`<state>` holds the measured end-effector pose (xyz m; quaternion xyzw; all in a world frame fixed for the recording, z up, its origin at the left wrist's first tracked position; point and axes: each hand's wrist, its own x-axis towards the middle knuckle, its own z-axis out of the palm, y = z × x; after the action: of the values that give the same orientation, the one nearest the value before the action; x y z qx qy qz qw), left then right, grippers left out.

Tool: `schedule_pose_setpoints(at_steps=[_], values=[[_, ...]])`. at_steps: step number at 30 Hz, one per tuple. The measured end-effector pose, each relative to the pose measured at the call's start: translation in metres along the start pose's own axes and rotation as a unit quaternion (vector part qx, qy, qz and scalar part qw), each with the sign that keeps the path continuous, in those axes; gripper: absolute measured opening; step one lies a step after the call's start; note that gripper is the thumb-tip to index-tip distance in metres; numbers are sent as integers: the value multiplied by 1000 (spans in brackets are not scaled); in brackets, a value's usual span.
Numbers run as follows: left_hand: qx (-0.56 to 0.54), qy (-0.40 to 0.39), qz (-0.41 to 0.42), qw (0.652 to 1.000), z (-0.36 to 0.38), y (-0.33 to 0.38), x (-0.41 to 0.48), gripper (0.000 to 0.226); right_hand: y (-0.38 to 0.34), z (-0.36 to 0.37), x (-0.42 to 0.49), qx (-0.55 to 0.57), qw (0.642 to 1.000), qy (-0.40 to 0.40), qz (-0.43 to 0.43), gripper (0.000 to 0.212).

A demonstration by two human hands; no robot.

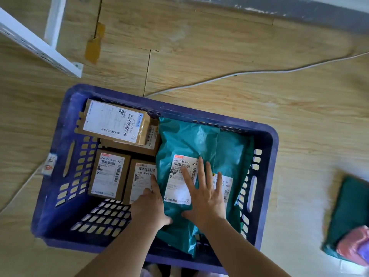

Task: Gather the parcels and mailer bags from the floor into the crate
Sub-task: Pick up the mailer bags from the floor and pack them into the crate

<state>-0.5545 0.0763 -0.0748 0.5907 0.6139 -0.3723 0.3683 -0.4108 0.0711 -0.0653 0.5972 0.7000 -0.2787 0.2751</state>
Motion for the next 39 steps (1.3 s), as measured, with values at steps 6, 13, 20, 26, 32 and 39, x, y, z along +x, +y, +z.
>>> schedule_pose_setpoints(at_steps=[6,13,20,26,32,39], values=[[-55,-6,-11,998,2,3,9,134,-14,13,-5,-5,1000,-7,-5,132],[-50,-21,-1,999,3,5,6,127,-3,31,2,-44,999,9,22,125],[1,-8,9,1000,-21,-8,-9,127,10,13,-8,8,1000,-19,-22,122],[40,81,88,992,-52,-2,-39,86,32,-37,-42,125,992,18,-21,78],[41,128,156,979,-98,26,-86,60,48,-94,-79,213,973,78,34,61],[15,202,227,953,-157,64,-176,46,70,-167,-145,279,953,115,34,48]])
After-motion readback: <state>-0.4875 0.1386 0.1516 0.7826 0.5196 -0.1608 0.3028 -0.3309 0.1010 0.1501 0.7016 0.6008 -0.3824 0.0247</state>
